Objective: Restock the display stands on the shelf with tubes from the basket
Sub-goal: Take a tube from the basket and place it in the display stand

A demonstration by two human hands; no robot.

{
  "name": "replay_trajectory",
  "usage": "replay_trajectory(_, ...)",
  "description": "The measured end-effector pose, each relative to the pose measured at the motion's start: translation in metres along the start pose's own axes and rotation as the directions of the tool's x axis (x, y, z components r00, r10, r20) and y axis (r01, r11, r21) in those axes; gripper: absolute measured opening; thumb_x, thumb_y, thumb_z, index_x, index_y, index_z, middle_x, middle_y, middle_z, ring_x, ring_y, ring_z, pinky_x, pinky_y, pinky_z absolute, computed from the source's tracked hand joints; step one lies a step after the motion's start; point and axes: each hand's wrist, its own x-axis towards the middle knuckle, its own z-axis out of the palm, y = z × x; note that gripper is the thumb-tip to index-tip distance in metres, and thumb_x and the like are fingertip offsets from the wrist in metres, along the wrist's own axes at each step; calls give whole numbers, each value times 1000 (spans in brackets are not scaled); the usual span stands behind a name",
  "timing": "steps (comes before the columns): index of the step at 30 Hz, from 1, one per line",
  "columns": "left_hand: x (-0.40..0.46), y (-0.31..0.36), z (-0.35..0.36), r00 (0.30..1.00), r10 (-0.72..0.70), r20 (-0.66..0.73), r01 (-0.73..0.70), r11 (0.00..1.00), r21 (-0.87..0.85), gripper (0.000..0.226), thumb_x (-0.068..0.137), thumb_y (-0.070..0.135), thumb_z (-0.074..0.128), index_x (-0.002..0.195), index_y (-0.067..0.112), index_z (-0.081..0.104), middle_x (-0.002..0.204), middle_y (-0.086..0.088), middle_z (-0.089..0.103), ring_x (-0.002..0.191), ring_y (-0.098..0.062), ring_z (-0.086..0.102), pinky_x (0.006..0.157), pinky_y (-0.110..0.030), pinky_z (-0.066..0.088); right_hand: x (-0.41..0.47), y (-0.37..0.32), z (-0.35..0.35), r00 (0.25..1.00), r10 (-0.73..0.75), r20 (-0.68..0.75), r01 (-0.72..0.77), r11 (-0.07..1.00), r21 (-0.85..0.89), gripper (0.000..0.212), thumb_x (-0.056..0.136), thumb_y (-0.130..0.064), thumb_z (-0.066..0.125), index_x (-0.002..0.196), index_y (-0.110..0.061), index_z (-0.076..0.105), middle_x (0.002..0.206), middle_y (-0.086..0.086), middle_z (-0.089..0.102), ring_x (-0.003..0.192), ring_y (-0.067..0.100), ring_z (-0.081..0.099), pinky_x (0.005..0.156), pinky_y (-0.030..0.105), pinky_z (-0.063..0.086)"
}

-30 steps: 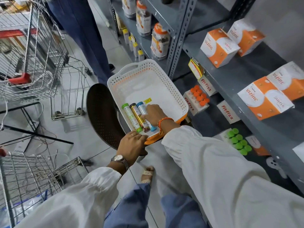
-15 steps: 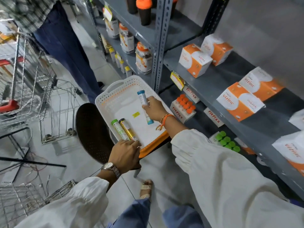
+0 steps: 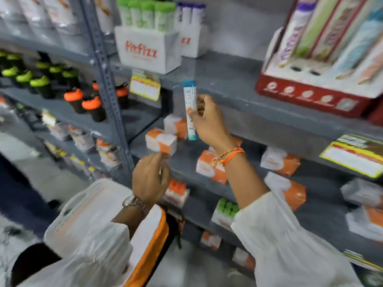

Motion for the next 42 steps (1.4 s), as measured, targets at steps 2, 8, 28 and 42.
replay_trajectory(2,37,35,7,991,98,-91,-104,993,-60,23,84,16,54,105,12,63,91,-10,65,83,-32,57,73,-42,41,-2,-17,-45,995,-42,-92,40,999,-24,30,93,-12,62,122,-12,54,107,0,68,98,21,68,94,45,54)
replay_trajectory(8,109,146,25,913,330,-241,-386,889,-245,48,78,8,59,126,5,58,114,-16,61,106,-36,53,96,-39,38,-28,-53,-168,934,-164,-318,137,985,-105,40,94,-8,59,131,-13,46,106,-3,66,91,10,65,86,34,56)
replay_trajectory(28,112,273,107,772,588,-244,-625,773,-114,38,94,45,50,113,15,62,106,-5,63,93,-26,52,85,-43,37,-85,-70,-433,591,-290,-753,-303,785,-540,53,89,12,56,132,-14,40,119,16,56,102,28,60,79,42,53)
replay_trajectory(42,111,278,119,802,522,-290,-561,825,-64,45,94,56,49,109,16,59,102,-6,58,90,-26,47,86,-44,34,-49,-30,-466,800,-242,-549,-290,645,-707,41,88,10,63,117,-9,40,119,12,60,102,22,60,83,32,52)
